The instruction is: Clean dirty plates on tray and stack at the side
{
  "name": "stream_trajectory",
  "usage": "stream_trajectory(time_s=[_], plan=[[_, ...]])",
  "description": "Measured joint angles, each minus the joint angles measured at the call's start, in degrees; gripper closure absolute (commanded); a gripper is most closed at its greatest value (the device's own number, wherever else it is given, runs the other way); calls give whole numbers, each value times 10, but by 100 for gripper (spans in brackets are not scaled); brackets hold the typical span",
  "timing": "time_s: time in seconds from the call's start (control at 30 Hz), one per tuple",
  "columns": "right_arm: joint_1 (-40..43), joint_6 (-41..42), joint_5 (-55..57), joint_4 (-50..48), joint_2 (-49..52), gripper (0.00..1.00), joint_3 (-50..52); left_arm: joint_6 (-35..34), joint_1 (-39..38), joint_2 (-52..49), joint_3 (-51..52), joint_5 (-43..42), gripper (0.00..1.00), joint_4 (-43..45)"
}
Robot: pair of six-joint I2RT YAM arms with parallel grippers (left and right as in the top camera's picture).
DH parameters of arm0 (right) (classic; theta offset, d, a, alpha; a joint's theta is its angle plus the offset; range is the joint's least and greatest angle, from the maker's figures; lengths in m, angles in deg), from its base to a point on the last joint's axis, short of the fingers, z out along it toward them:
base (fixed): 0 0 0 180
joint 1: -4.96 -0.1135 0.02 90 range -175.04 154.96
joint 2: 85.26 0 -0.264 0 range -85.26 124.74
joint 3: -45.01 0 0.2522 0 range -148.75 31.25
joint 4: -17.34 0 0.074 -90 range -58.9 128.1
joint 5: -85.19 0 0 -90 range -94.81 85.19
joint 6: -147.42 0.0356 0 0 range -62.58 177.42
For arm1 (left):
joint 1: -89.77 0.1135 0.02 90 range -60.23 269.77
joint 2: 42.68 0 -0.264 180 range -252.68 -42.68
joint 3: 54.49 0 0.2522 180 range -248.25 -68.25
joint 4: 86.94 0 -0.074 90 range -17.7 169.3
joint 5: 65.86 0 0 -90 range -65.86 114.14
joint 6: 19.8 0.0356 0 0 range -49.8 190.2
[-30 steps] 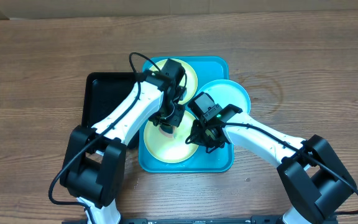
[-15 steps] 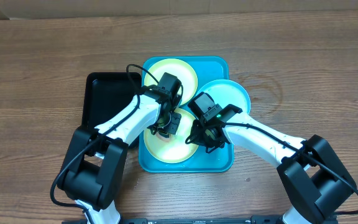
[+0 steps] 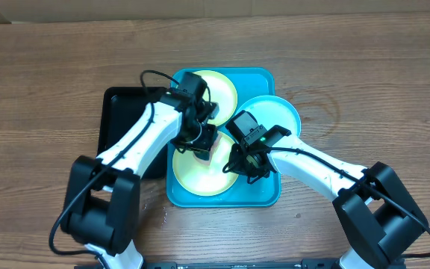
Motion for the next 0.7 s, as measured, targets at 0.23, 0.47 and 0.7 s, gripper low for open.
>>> stream_trajectory(time_s=[0.23,0.47,0.7], plan=[[0,0,0,0,0,96,0,-4,0,5,12,66,96,-12],[0,0,0,0,0,96,0,-35,0,5,78,118,95,44],[0,0,0,0,0,96,0,-53,2,16,119,107,96,95]])
